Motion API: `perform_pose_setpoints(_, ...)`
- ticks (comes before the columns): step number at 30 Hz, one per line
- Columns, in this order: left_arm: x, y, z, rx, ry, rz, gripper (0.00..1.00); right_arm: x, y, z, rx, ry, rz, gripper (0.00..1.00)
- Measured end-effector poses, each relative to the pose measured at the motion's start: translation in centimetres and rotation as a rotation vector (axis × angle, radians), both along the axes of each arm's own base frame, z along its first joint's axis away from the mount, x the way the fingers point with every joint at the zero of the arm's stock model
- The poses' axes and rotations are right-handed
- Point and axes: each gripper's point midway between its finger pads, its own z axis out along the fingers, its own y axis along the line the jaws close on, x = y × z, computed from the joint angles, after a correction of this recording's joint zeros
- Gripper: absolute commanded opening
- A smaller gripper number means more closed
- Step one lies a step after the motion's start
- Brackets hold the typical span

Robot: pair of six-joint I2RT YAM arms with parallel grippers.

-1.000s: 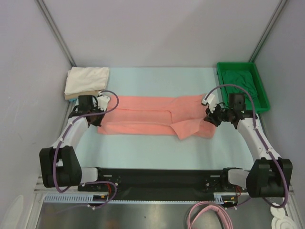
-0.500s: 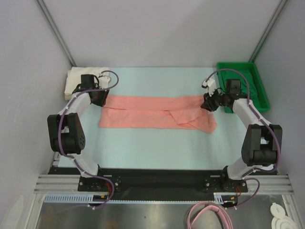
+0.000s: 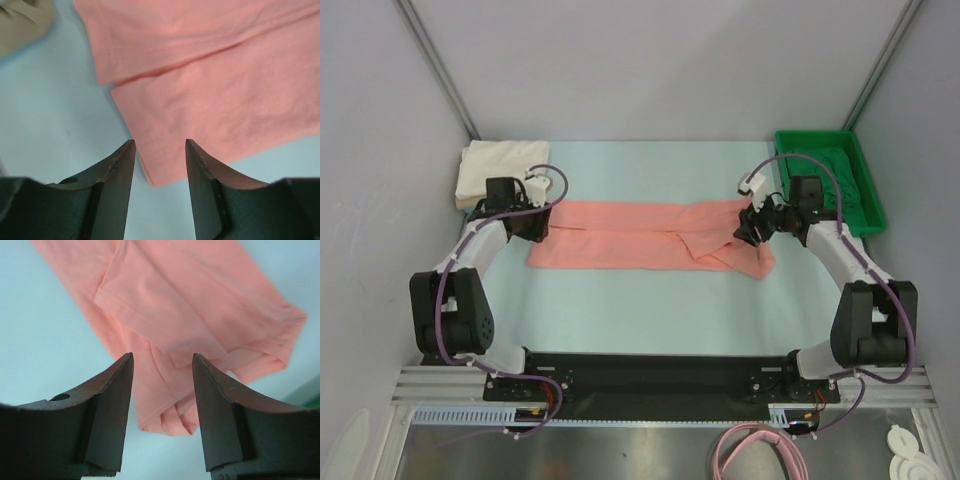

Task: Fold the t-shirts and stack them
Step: Fold the tshirt

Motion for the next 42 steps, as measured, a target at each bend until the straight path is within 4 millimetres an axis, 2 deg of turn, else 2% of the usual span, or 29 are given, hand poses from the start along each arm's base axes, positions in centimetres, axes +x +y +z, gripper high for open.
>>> perform_pose_setpoints(5, -2.0, -0.2, -4.2, -0.018, 0.137, 0.006, 0.47, -0.6, 2.2, -5.2, -0.04, 0.147, 0.072, 0.52)
perform_pose_setpoints(8, -2.8, -0.3, -6.1, -0.028, 0.191, 0.014, 0.47, -1.1, 3.7, -6.7, -0.058, 0.202, 0.112, 0.52)
perform_pose_setpoints(12, -3.0, -0.4, -7.2, -0.036, 0.222, 0.021, 0.46, -0.7, 5.1, -6.9, -0.095, 0.19, 0.137, 0.54)
perform_pose_setpoints(17, -3.0, -0.4, -7.6, -0.036, 0.221, 0.021, 0.45, -0.4, 5.5, -7.3, -0.161, 0.166, 0.128, 0.46)
perform_pose_setpoints(19, -3.1, -0.4, -7.8, -0.037, 0.223, 0.021, 0.45, -0.4, 5.5, -7.5, -0.186, 0.16, 0.124, 0.46)
perform_pose_setpoints(20, -3.1, -0.4, -7.9, -0.037, 0.224, 0.021, 0.45, -0.3, 5.4, -7.6, -0.196, 0.157, 0.119, 0.48)
perform_pose_setpoints(21, -3.2, -0.4, -7.9, -0.037, 0.226, 0.021, 0.45, -0.2, 5.3, -7.7, -0.206, 0.151, 0.113, 0.54)
perform_pose_setpoints(24, -3.3, -0.4, -8.3, -0.036, 0.232, 0.022, 0.45, -0.3, 4.7, -8.2, -0.243, 0.126, 0.092, 0.58)
perform_pose_setpoints(28, -3.3, -0.3, -9.0, -0.031, 0.248, 0.026, 0.44, -0.6, 3.3, -8.8, -0.3, 0.103, 0.062, 0.59)
perform_pose_setpoints(35, -3.1, -0.2, -9.0, -0.027, 0.244, 0.028, 0.44, 1.0, 2.1, -8.5, -0.35, 0.044, 0.016, 0.58)
perform_pose_setpoints(40, -3.1, -0.2, -9.1, -0.028, 0.244, 0.028, 0.44, 1.8, 1.9, -8.7, -0.381, 0.019, 0.002, 0.54)
perform_pose_setpoints(41, -3.1, -0.2, -9.1, -0.028, 0.244, 0.028, 0.44, 1.9, 1.8, -8.9, -0.386, 0.018, 0.001, 0.51)
perform_pose_setpoints(42, -3.1, -0.2, -9.1, -0.028, 0.244, 0.028, 0.44, 1.9, 1.8, -9.0, -0.392, 0.017, 0.001, 0.44)
